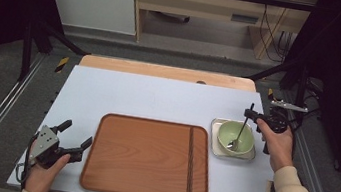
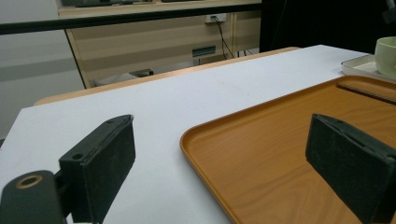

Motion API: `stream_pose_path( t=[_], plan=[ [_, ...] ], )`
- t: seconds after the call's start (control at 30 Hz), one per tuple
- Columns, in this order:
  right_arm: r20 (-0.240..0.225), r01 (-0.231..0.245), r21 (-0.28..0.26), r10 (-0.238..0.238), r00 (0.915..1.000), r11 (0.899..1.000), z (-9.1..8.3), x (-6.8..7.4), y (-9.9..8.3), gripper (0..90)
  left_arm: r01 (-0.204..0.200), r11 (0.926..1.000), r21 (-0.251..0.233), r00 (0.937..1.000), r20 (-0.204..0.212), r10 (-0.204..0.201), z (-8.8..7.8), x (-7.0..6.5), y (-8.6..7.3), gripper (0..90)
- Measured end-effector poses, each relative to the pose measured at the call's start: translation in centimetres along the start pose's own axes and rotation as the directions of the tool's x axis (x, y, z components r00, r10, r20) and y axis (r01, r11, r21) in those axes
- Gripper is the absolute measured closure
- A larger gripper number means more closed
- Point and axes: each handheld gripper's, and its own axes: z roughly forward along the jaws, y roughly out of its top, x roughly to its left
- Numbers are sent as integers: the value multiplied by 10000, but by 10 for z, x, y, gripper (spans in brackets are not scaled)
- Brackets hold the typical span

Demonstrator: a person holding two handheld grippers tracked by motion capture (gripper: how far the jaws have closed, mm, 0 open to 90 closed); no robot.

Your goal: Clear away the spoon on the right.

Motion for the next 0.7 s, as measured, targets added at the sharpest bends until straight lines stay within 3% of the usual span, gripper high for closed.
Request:
stream_pose_path(
  t=[0.07, 0.2, 0.3, 0.43, 0.6, 0.7],
  plan=[
    [-207, 134, -281, -140, 9997, 9995, -6, 7, 7, 894, -21, 10000, 3, 10000, -6, 21, 0, 0, 0, 79],
    [-337, 872, -843, -904, 9953, 9926, -19, 26, 24, 896, -20, 10000, 5, 10000, -33, 20, 0, 1, -1, 80],
    [-275, 1463, -1286, -1510, 9882, 9809, -29, 44, 38, 896, -24, 10000, 2, 10000, -68, 24, 0, 2, -1, 80],
    [-607, 1766, -1888, -1910, 9797, 9660, -42, 73, 51, 896, -31, 10000, -14, 10000, -92, 31, 0, 2, -1, 80],
    [-1438, 2175, -1860, -2456, 9587, 9582, -40, 114, 46, 895, -118, 9999, 42, 9999, -119, 119, 1, 2, -2, 80],
    [-2108, 2205, -1617, -2519, 9445, 9619, -31, 136, 31, 895, -138, 9999, 22, 9998, -120, 138, 0, 2, -2, 80]
  ],
)
